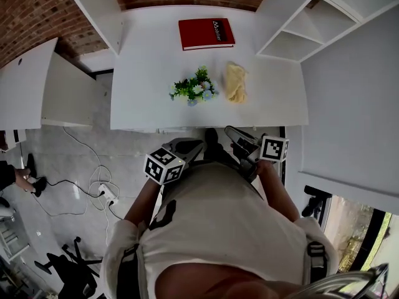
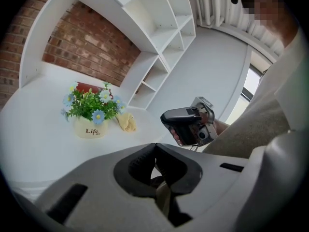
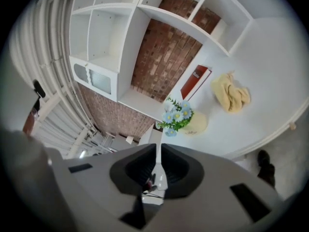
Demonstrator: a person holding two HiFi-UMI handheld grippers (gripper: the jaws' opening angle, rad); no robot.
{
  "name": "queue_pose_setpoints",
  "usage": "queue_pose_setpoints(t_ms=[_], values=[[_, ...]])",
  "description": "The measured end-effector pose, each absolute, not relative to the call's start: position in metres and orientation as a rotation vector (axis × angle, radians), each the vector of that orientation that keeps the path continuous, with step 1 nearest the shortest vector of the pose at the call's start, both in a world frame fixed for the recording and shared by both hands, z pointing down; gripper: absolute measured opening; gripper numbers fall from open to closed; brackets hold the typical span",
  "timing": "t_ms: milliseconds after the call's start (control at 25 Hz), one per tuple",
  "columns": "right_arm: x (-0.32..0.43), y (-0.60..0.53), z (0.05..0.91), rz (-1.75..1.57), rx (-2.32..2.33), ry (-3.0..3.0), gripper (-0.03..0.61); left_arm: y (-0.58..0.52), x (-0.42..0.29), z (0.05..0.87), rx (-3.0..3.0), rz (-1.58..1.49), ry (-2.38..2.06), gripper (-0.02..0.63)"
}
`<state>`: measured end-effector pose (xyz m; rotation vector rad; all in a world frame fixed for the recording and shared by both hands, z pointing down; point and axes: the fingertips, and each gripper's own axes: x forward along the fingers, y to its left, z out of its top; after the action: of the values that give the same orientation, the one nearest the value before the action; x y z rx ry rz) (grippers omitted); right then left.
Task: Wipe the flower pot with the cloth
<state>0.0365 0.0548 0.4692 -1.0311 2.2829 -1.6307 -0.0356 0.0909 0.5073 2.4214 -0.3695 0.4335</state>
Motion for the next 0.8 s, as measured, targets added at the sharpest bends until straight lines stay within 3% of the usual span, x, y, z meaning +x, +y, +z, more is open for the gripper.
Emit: queue_pose_setpoints(t_ms=[360, 800], values=[[0.137, -0.033, 0.489, -1.39, -1.52, 2.6, 0.278, 0.051, -0.015, 0.511, 2.418, 0.493, -0.456, 0.021], [0.176, -0.085, 0.516, -1.362, -1.504, 2.865, 0.348, 0.015, 0.008, 0.519, 2.349, 0.54, -0.566, 0.021]])
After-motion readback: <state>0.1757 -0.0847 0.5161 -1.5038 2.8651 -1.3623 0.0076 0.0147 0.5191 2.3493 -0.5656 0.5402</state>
